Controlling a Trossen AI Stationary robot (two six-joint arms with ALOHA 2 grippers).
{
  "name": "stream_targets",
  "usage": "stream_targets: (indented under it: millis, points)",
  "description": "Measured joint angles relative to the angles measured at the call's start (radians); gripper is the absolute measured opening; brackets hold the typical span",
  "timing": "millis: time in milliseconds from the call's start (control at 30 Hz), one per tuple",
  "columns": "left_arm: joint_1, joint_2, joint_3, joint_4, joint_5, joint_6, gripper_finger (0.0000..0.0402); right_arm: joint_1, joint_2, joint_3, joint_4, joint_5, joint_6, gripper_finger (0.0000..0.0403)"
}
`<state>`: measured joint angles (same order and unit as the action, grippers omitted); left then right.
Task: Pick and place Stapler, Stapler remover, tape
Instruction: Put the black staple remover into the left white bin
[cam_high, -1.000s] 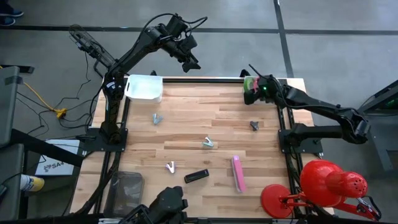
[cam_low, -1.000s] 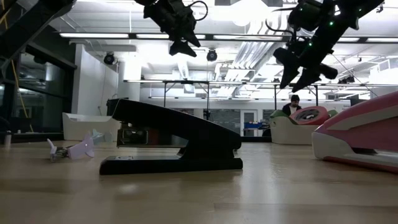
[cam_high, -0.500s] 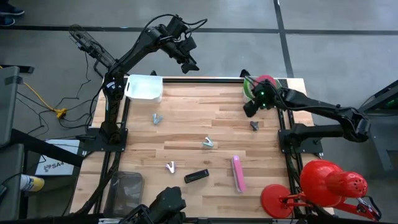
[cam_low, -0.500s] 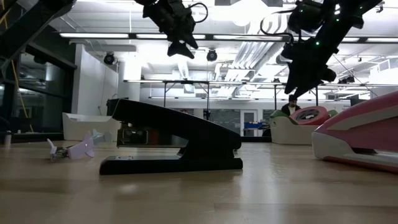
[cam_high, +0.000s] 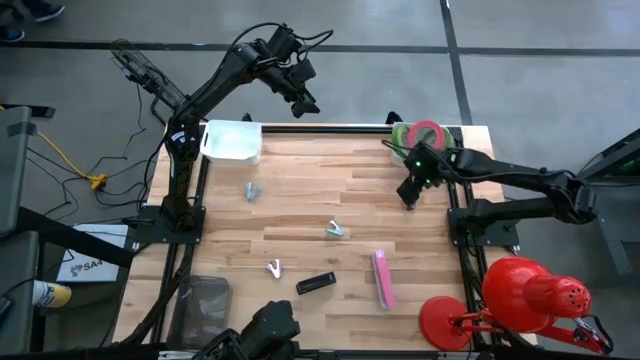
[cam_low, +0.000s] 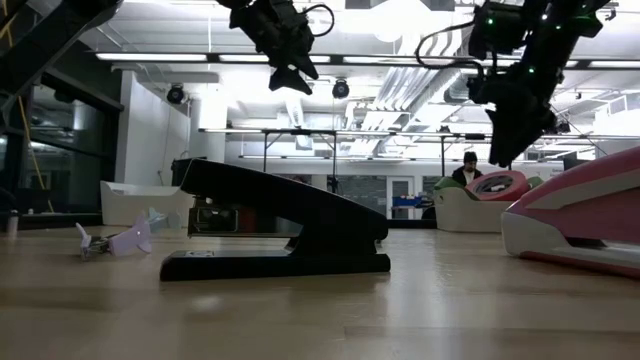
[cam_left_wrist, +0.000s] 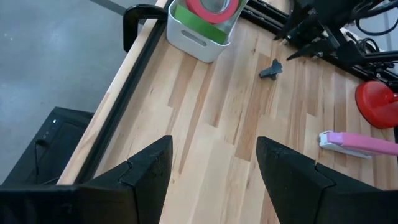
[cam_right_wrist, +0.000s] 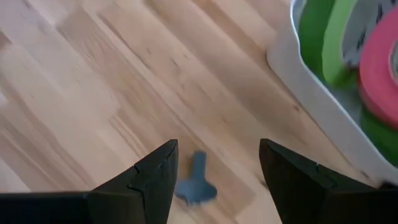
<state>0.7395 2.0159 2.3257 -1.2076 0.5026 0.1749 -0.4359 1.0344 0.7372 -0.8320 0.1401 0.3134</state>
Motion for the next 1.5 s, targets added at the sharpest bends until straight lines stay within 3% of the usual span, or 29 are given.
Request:
stream_targets:
  millis: [200, 533, 1167, 1500]
  points:
    - [0.0, 0.0, 0.0, 0.0, 0.003, 0.0, 0.0229, 0.018, 0.0, 0.0, -0.102, -0.001, 0.027, 0.0218]
    - [0.0, 0.0, 0.0, 0.001, 0.002, 0.0, 0.0229, 0.018, 0.034, 0.0, -0.122, -0.098, 0.295, 0.0245]
    - [0.0, 0.0, 0.0, 0.0, 0.005, -0.001, 0.0229, 0.018, 0.36, 0.0, -0.054, -0.119, 0.289, 0.025]
    - [0.0, 0.0, 0.0, 0.0, 0.005, -0.003, 0.0229, 0.018, 0.399, 0.0, -0.008, -0.14, 0.262, 0.023]
